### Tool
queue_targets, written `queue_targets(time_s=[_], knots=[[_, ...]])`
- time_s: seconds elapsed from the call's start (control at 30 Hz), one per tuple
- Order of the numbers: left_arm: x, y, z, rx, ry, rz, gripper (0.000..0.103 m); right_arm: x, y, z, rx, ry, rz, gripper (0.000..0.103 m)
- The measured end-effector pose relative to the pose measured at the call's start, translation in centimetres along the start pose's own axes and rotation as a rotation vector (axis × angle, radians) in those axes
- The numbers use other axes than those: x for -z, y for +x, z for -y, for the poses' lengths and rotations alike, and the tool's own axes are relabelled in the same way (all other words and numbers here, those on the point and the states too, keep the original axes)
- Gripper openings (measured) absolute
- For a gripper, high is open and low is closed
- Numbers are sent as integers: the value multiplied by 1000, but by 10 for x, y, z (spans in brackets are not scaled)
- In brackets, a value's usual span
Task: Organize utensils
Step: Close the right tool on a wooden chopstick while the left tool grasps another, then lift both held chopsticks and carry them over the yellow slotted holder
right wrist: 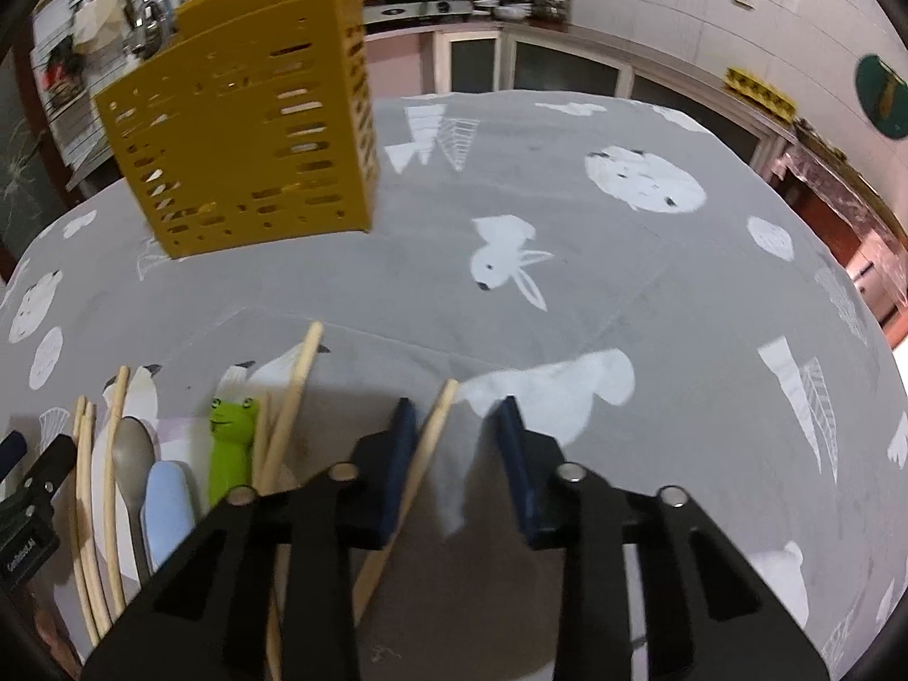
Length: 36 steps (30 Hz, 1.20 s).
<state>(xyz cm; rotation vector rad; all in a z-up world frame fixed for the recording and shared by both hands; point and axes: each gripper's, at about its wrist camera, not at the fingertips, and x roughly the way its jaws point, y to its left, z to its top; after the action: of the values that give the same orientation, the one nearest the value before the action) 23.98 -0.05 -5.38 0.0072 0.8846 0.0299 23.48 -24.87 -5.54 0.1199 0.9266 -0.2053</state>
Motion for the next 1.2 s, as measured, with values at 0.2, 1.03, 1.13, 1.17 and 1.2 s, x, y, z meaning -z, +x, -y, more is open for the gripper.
queue_targets(time_s=[0.2, 1.03, 1.13, 1.17, 1.2], knots=[[-1, 3, 4, 13, 13, -27, 86, -6, 2, 3, -50, -37, -8, 14], [-34, 19, 17, 135, 18, -101, 7, -17, 0, 5, -85, 28, 29, 5], [-37, 14, 16, 157, 9, -87, 6, -21, -9, 9, -100, 37, 50, 5], [-38, 12, 15, 160, 8, -77, 6, -23, -12, 10, -104, 41, 59, 5], [-40, 9, 15, 162, 9, -66, 6, -25, -15, 12, -111, 45, 72, 5]])
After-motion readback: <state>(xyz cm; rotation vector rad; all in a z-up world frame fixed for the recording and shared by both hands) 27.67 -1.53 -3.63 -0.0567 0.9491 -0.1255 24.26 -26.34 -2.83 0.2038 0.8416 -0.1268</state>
